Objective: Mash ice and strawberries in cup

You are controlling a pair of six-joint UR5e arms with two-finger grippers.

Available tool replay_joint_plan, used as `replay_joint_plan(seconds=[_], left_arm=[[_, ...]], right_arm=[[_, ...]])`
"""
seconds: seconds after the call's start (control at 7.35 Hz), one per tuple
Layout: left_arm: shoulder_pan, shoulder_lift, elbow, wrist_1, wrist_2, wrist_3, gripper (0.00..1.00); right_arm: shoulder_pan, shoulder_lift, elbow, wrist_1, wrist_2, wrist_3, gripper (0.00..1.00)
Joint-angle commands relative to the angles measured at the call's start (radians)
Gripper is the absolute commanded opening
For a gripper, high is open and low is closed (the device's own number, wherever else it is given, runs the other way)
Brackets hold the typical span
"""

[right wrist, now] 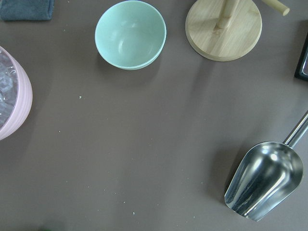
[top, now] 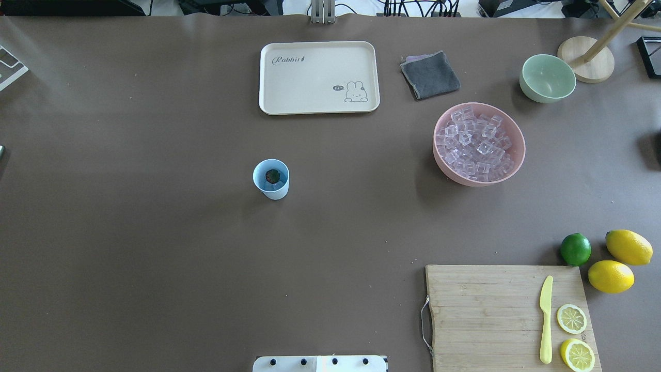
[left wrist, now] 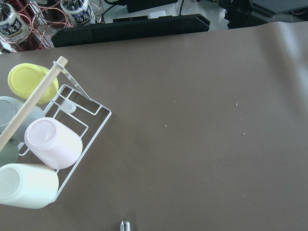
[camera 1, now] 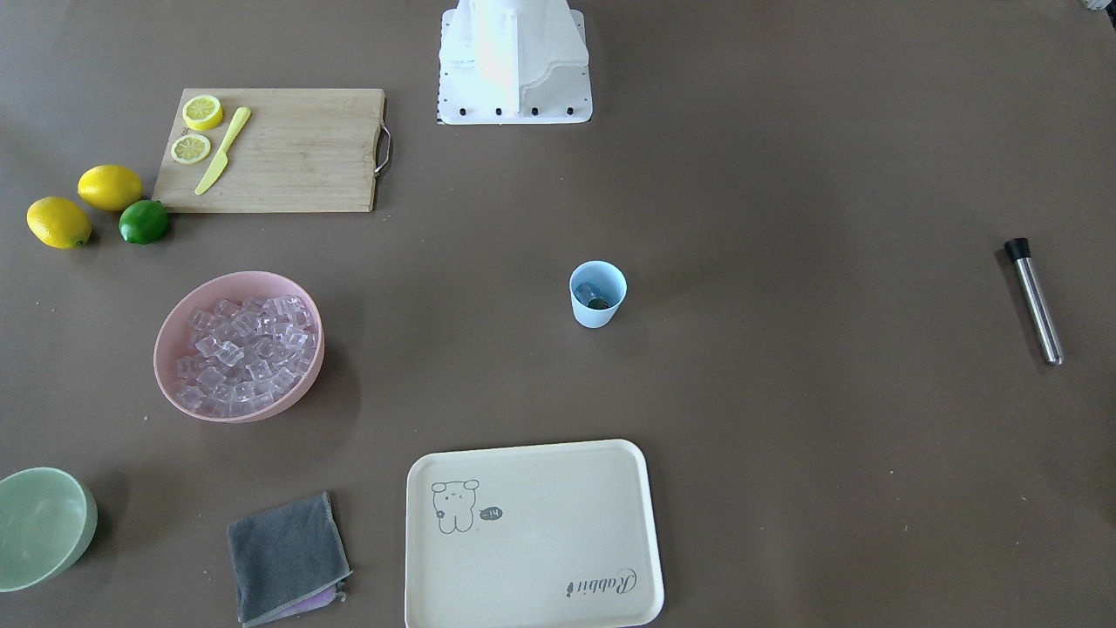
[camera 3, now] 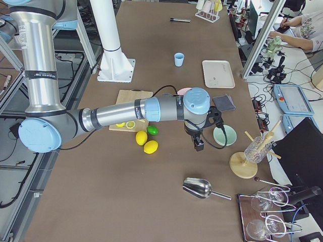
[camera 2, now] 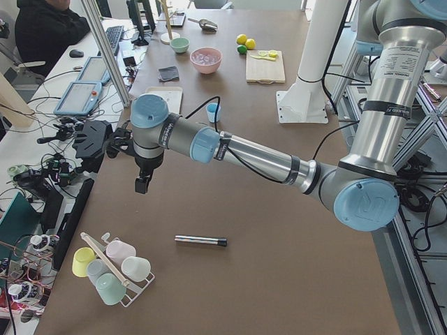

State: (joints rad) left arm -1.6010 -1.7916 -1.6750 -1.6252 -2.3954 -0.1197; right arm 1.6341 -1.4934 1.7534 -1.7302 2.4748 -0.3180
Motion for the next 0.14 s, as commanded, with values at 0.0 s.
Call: replay_joint_plan(seconds=[0.0], left_arm=[[0.0,0.012,0.0,0.002,-0.005,0.0,0.98]], right_arm=[[0.001,0.025,-0.009,-0.034,-0.011,-0.039,0.98]])
